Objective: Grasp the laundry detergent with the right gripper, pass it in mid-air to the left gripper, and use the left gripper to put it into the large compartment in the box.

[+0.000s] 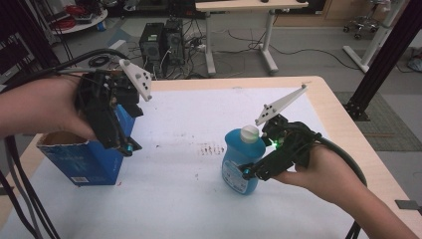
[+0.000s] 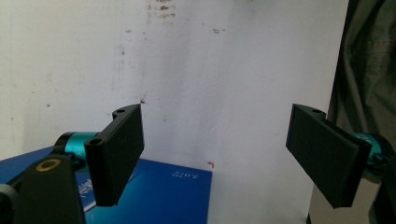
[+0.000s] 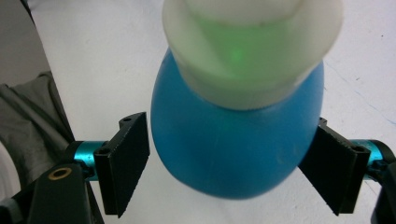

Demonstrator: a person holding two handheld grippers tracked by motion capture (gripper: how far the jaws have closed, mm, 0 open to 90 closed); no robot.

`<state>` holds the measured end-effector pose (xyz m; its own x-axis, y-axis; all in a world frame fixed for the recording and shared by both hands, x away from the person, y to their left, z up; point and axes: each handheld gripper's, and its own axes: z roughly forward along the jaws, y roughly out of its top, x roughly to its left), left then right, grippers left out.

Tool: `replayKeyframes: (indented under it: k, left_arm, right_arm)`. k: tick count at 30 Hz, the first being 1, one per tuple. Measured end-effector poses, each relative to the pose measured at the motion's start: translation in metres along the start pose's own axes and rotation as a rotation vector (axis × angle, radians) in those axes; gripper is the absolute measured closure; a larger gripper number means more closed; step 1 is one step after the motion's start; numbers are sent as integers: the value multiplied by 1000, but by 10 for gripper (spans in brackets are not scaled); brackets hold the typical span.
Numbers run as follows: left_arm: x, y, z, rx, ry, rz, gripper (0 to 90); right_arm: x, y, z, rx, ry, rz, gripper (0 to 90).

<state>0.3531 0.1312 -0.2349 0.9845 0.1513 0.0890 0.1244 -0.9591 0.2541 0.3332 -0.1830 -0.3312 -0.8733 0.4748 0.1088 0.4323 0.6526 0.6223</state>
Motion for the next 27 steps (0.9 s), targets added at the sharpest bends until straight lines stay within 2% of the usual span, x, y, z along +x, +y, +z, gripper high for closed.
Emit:
replayKeyframes:
  k: [13,27]
  left_arm:
    - [0,-1,0,-2,-1,-6,194]
    - [1,0,0,-3,0,0,194]
  right_arm:
    - [-1,-1,11,-4,-43,27,203]
    - [-3,-1,13,-12,-51,44,212]
